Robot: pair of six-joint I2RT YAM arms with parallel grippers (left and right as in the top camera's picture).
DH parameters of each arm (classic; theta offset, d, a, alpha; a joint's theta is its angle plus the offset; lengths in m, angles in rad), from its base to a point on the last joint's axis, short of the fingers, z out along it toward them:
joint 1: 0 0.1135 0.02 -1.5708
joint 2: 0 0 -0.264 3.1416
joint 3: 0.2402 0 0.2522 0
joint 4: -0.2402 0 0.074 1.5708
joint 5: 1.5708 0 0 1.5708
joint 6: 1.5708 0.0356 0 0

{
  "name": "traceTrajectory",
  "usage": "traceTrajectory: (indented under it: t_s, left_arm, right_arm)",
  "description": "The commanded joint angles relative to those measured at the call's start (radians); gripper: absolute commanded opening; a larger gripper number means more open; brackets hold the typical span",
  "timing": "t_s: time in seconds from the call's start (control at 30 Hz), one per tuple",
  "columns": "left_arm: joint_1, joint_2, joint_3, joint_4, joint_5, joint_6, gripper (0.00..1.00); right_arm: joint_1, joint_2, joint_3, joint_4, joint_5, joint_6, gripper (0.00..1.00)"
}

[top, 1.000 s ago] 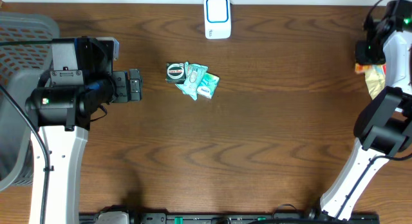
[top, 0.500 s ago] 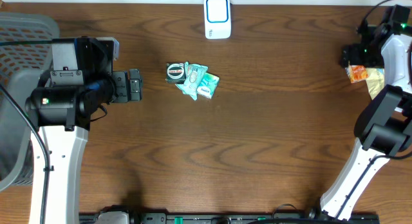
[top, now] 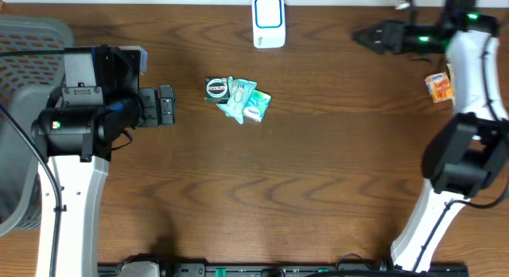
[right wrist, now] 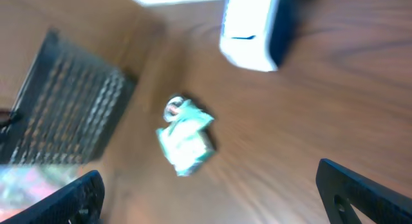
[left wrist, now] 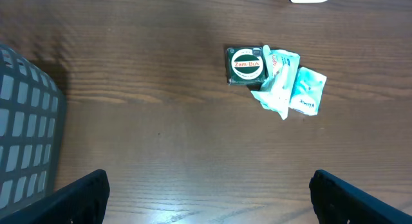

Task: Scan the item barcode
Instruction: 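Move the right gripper to the green tissue packs at centre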

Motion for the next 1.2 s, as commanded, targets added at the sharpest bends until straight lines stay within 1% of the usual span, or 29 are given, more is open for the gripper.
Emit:
traceTrajectory:
  t_s: [0.0, 0.27, 0.33, 0.37, 0.43, 0.47, 0.53, 0.6, 0.67, 0.77, 0.97, 1.17]
  left_arm:
    - [0.005, 0.003, 0.007, -0.002, -0.006, 0.010, 0.98]
    - [0.005, 0.003, 0.007, -0.002, -0.006, 0.010, 0.98]
    - [0.005, 0.003, 0.007, -0.002, -0.006, 0.010, 0.98]
    - [0.005, 0.003, 0.007, -0.002, -0.006, 0.010, 0.98]
    - [0.005, 0.003, 0.007, -0.002, -0.006, 0.010, 0.98]
    - [0.005, 0.003, 0.007, -0.002, -0.006, 0.010, 0.98]
    - [0.005, 0.003, 0.007, -0.002, -0.006, 0.010, 0.98]
    - [0.005, 0.003, 0.007, -0.002, -0.006, 0.010, 0.98]
    - [0.005, 0.003, 0.007, -0.002, -0.006, 0.010, 0.98]
    - [0.005, 0.003, 0.007, -0.002, -0.006, 0.010, 0.97]
    - [0.005, 0.003, 0.007, -0.002, -0.006, 0.010, 0.98]
    - [0.005, 0.003, 0.007, -0.002, -0.006, 0.010, 0.98]
  right_arm:
    - [0.122, -0.005, -0.017, -0.003, 0.012, -0.001, 0.99]
    - [0.386, -0.005, -0.022, 0.019, 0.176, -0.001, 0.99]
    - [0.444, -0.005, -0.022, 0.035, 0.287, 0.027, 0.99]
    - [0.470, -0.005, -0.022, 0.035, 0.373, 0.064, 0.99]
    - [0.518, -0.004, -0.024, 0.034, 0.598, 0.194, 0.99]
    - [0.547, 0.000, -0.029, 0.032, 0.746, 0.293, 0.99]
    - [0.596, 0.004, -0.049, 0.024, 0.974, 0.468, 0.99]
    - [0.645, 0.004, -0.089, 0.023, 1.112, 0.619, 0.99]
    - [0.682, 0.005, -0.126, 0.033, 1.143, 0.701, 0.99]
    - [0.729, 0.005, -0.166, 0.058, 1.124, 0.755, 0.99]
    - [0.803, 0.005, -0.177, 0.086, 1.122, 0.758, 0.99]
    - [0.837, 0.005, -0.178, 0.092, 1.075, 0.758, 0.99]
